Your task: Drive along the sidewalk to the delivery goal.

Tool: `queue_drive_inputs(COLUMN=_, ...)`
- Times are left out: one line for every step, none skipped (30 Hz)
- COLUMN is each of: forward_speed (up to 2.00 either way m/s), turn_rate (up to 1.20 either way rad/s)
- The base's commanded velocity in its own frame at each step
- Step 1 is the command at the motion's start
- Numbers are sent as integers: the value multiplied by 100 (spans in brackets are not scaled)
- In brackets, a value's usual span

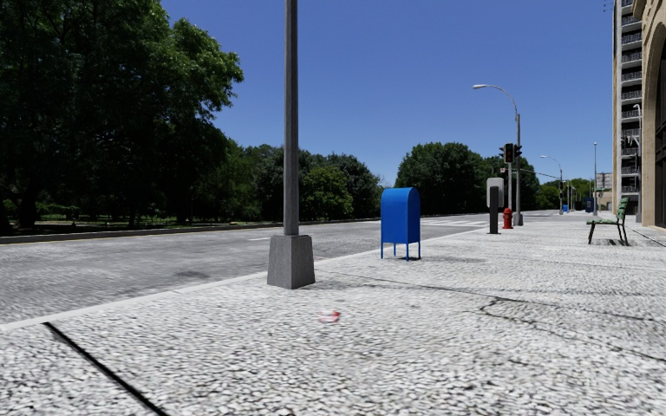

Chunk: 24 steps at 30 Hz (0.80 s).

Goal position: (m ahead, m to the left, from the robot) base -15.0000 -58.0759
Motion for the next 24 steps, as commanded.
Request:
queue_drive_inputs(forward_speed=0, turn_rate=0)
queue_drive_inputs(forward_speed=0, turn_rate=0)
queue_drive_inputs(forward_speed=0, turn_rate=0)
queue_drive_inputs(forward_speed=0, turn_rate=0)
queue_drive_inputs(forward_speed=0, turn_rate=0)
queue_drive_inputs(forward_speed=0, turn_rate=0)
queue_drive_inputs(forward_speed=0, turn_rate=0)
queue_drive_inputs(forward_speed=0, turn_rate=0)
queue_drive_inputs(forward_speed=0, turn_rate=0)
queue_drive_inputs(forward_speed=0, turn_rate=0)
queue_drive_inputs(forward_speed=0, turn_rate=0)
queue_drive_inputs(forward_speed=0, turn_rate=0)
queue_drive_inputs(forward_speed=0, turn_rate=0)
queue_drive_inputs(forward_speed=0, turn_rate=0)
queue_drive_inputs(forward_speed=0, turn_rate=0)
queue_drive_inputs(forward_speed=0, turn_rate=0)
queue_drive_inputs(forward_speed=0, turn_rate=0)
queue_drive_inputs(forward_speed=0, turn_rate=0)
queue_drive_inputs(forward_speed=0, turn_rate=0)
queue_drive_inputs(forward_speed=0, turn_rate=0)
queue_drive_inputs(forward_speed=0, turn_rate=0)
queue_drive_inputs(forward_speed=0, turn_rate=0)
queue_drive_inputs(forward_speed=0, turn_rate=0)
queue_drive_inputs(forward_speed=0, turn_rate=0)
